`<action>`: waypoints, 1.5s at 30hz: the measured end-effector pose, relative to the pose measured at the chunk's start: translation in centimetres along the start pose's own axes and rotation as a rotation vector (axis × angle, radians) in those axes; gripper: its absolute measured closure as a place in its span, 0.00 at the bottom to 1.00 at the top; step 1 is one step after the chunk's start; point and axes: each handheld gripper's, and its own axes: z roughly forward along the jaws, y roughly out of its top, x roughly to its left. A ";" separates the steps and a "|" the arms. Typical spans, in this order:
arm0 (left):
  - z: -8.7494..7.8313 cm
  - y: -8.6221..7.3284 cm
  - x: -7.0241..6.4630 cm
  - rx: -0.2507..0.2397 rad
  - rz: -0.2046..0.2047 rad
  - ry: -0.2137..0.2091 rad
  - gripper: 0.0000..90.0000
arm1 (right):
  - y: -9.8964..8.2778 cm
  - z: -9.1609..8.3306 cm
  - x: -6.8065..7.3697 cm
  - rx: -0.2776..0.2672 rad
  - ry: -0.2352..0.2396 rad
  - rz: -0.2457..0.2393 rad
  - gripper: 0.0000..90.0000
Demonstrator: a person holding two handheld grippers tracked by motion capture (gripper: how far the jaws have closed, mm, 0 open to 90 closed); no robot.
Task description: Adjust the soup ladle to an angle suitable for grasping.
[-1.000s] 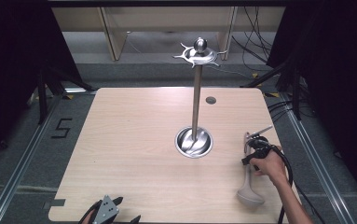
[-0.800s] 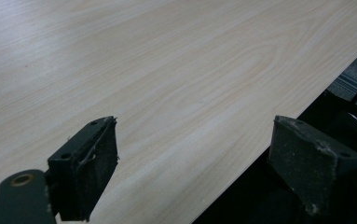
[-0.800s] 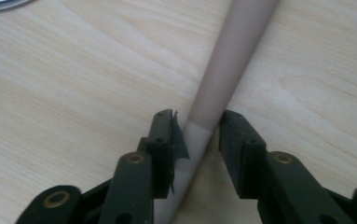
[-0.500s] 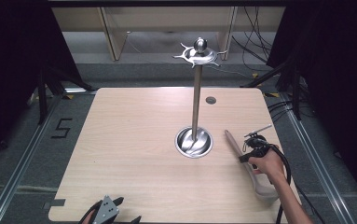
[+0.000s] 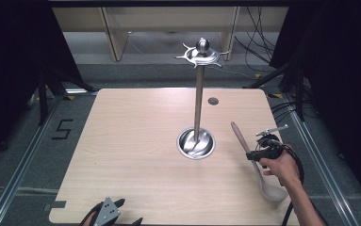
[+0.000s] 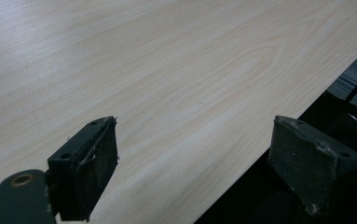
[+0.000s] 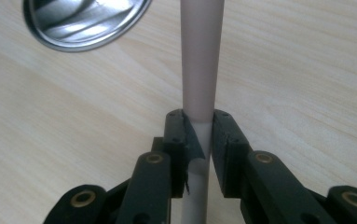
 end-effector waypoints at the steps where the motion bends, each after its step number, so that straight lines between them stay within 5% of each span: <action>1: 0.0 0.0 0.0 -0.001 -0.005 -0.001 0.17 | -0.2 -0.6 0.0 -0.031 -0.001 -0.016 0.86; 7: 0.0 0.0 0.0 -0.014 -0.004 -0.010 0.17 | -1.0 -2.1 0.1 -0.090 0.009 -0.030 0.86; 10: 0.1 -0.1 -0.2 -0.021 -0.039 -0.006 0.17 | -1.7 -3.0 0.5 -0.170 0.009 -0.066 0.86; 13: 0.0 0.0 0.0 -0.008 -0.003 -0.008 0.17 | -2.6 -4.0 1.0 -0.261 -0.007 -0.074 0.86; 16: 0.1 0.0 -0.1 -0.010 -0.036 -0.021 0.17 | -3.2 -4.8 1.4 -0.316 -0.004 -0.062 0.86; 30: 0.1 0.0 0.0 -0.030 -0.048 -0.013 0.17 | -4.5 -7.0 2.2 -0.451 0.013 -0.091 0.86; 32: 0.0 0.0 0.0 -0.035 -0.045 -0.017 0.17 | -4.4 -7.3 2.1 -0.477 0.001 -0.134 0.86; 42: 0.0 0.0 0.0 -0.039 -0.046 -0.018 0.17 | -3.8 -7.6 3.2 -0.612 0.040 -0.143 0.86; 45: -0.1 0.0 0.0 -0.039 -0.047 -0.017 0.17 | -3.1 -7.7 3.7 -0.634 0.021 -0.162 0.86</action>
